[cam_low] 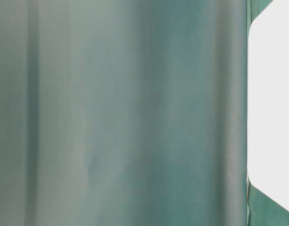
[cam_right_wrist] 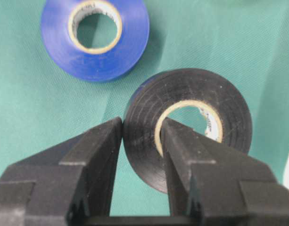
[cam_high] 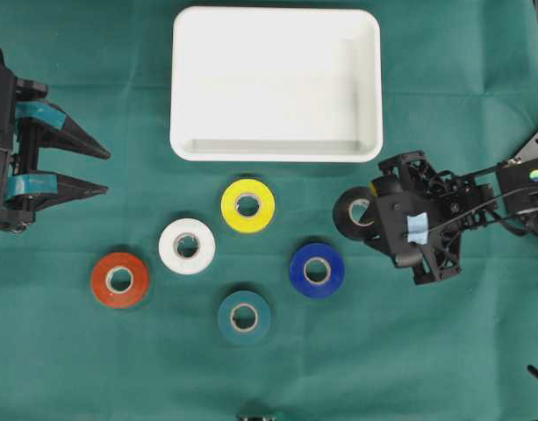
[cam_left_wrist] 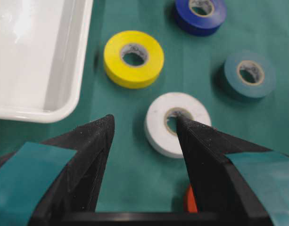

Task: Put the tape alternately from left to right into the white case.
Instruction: 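Move the right gripper over the black tape roll and grasp it, then lift the black roll and carry it into the white tray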

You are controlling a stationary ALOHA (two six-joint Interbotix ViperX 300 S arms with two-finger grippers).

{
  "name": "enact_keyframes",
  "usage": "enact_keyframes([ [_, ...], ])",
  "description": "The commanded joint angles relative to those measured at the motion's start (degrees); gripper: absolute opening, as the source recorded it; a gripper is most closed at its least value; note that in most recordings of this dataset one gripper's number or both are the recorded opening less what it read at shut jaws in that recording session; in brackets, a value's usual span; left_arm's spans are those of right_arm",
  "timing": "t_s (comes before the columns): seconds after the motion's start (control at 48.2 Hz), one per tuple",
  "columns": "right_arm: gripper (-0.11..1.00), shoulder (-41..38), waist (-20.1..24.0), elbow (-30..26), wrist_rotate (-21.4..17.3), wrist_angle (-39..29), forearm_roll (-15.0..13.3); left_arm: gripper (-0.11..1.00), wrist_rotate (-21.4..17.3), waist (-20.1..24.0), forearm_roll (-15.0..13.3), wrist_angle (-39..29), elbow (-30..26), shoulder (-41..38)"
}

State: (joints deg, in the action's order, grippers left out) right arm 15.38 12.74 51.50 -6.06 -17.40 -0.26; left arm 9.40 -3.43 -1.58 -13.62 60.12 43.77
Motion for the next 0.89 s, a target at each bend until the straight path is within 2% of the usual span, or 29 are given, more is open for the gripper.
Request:
enact_keyframes([
  [0.0,0.01,1.9,0.3,-1.7,0.0,-1.5,-0.1,0.58,0.0,-0.2,-0.1,0.5,-0.6,0.0],
  [0.353,0.01,1.8,-1.1,-1.6,-0.1,-0.5,-0.1,0.58,0.0,-0.2,-0.1,0.5,-0.5,0.0],
  [0.581,0.01,2.3,-7.8,-1.8,0.0,-0.7,-0.3,0.58,0.0,-0.2,-0.1,0.5,-0.4,0.0],
  [0.871,0.01,3.3,-19.1,-2.4,0.1,-0.9,-3.3,0.58,0.0,-0.2,-0.1,0.5,-0.4,0.1],
])
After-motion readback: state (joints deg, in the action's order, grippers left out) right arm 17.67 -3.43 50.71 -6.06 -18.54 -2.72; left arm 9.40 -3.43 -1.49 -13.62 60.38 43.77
